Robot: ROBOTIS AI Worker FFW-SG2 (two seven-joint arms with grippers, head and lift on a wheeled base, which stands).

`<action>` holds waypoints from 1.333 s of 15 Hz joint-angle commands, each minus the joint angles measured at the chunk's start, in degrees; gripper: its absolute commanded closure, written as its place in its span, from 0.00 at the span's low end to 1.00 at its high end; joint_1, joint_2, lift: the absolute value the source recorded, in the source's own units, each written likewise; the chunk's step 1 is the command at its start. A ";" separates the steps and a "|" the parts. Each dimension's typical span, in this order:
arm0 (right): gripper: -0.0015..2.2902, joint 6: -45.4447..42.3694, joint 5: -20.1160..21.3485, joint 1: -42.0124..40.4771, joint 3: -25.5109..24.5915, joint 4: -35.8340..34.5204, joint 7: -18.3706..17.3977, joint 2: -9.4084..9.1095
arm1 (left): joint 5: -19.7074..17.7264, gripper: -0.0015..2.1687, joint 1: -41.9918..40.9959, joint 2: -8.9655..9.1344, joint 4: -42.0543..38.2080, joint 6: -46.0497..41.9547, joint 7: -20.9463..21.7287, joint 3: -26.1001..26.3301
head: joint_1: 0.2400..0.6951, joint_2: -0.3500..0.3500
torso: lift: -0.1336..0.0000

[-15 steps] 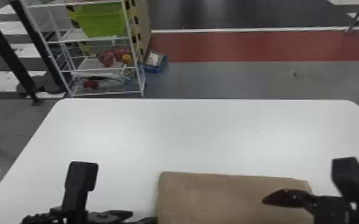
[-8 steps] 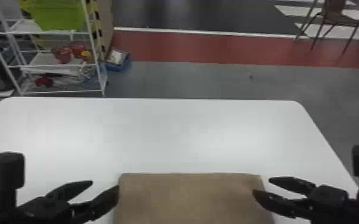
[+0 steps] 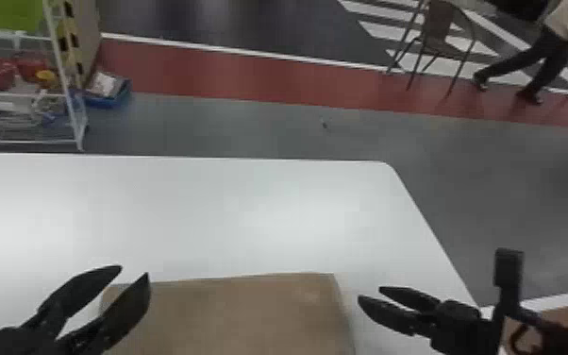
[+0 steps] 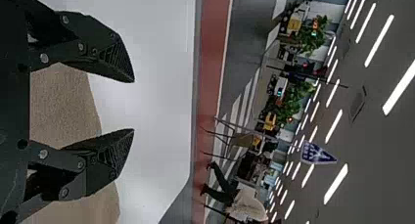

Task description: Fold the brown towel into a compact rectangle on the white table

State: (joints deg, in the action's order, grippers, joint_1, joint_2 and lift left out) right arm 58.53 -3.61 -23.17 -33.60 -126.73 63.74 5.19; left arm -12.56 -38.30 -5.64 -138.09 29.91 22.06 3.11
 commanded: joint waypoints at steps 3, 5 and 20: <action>0.10 0.49 -1.67 -0.39 -2.08 2.01 -0.28 0.08 | 5.35 0.99 -0.72 -0.95 2.39 3.97 -2.81 4.97 | 1.00 0.00 | 0.09; 0.10 1.90 -1.58 0.32 -2.61 2.71 -0.64 0.43 | 6.40 0.99 -0.72 -0.95 3.53 4.50 -4.21 5.32 | 1.00 0.00 | 0.09; 0.10 18.77 -1.32 2.34 3.98 -0.36 -9.95 -4.67 | 12.29 0.99 -0.28 -3.42 5.20 7.14 -8.61 9.28 | 1.00 0.00 | 0.09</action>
State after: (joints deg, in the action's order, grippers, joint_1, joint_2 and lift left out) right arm 76.26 -4.90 -20.91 -30.19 -126.94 54.15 0.85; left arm -0.41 -38.66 -8.92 -132.88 36.79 13.45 12.05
